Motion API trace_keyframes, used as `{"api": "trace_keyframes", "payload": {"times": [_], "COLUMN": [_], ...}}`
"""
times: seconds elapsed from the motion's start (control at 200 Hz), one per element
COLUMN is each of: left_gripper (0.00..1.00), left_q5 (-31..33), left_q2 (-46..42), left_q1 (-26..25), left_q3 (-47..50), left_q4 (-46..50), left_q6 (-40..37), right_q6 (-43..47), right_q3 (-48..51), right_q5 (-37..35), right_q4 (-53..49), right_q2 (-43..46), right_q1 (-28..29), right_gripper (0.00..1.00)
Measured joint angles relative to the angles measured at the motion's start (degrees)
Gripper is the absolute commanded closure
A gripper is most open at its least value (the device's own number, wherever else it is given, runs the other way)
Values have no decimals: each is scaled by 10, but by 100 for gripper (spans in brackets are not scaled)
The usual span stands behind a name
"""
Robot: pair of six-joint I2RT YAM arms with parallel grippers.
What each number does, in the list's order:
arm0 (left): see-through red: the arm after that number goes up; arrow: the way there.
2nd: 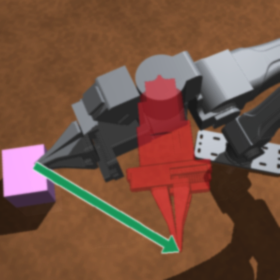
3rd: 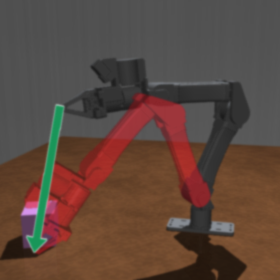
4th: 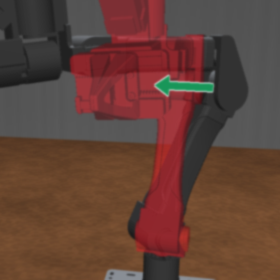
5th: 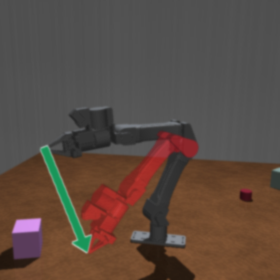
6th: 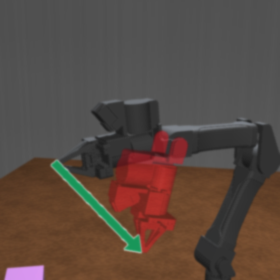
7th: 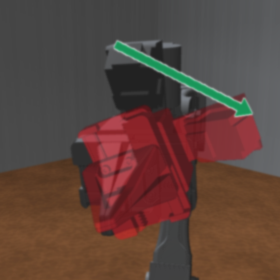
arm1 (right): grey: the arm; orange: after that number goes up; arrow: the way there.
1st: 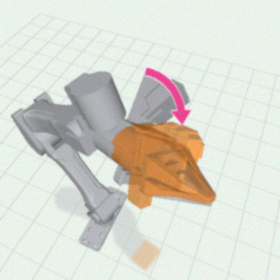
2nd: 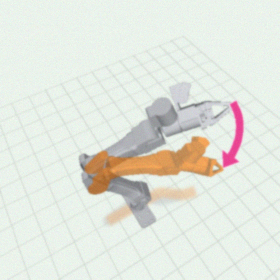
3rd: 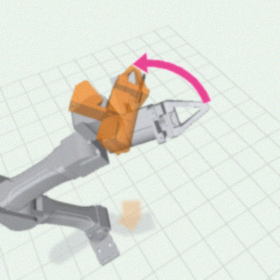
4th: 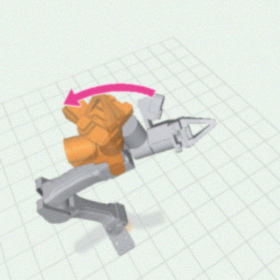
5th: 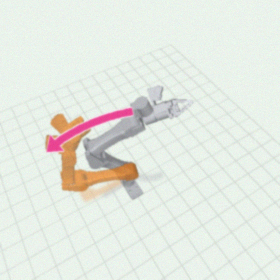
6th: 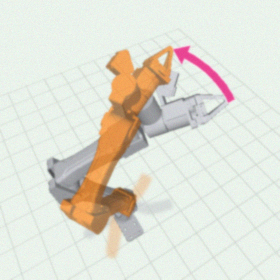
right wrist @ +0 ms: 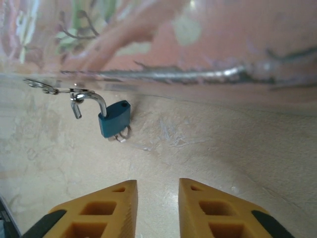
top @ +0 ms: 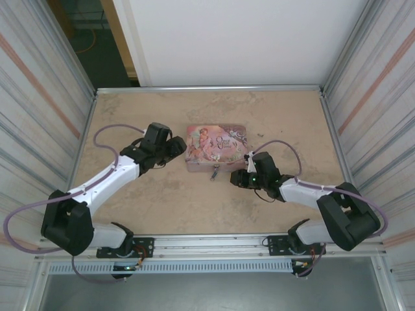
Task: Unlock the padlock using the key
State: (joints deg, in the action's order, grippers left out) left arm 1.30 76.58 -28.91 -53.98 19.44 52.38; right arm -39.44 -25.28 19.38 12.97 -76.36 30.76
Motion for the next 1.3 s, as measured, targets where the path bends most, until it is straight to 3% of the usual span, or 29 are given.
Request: {"api": "trace_keyframes", "payload": {"times": [0.16, 0.451, 0.616, 0.741, 0.992, 1.303], "left_gripper": [32, 31, 32, 32, 34, 33], "left_q5": [-24, -162, -223, -249, -277, -281], "left_q2": [22, 99, 147, 182, 234, 206], "left_q1": [19, 88, 93, 93, 93, 93], "left_q3": [-20, -39, -54, -78, -96, -43], "left_q4": [-1, -34, -48, -48, -48, -91], "left_q6": [-23, -68, -94, -110, -121, -118], "right_q6": [15, 15, 3, -6, -6, 16], "right_q3": [-7, -10, -10, -10, -10, -28], "right_q5": [0, 3, 4, 4, 5, 5], "right_q4": [-19, -23, -6, 8, 31, 36], "right_q2": [33, 62, 63, 63, 51, 24], "right_q1": [-16, -24, -24, -24, -24, -27], "right_gripper": [57, 19, 6, 0, 1, 0]}}
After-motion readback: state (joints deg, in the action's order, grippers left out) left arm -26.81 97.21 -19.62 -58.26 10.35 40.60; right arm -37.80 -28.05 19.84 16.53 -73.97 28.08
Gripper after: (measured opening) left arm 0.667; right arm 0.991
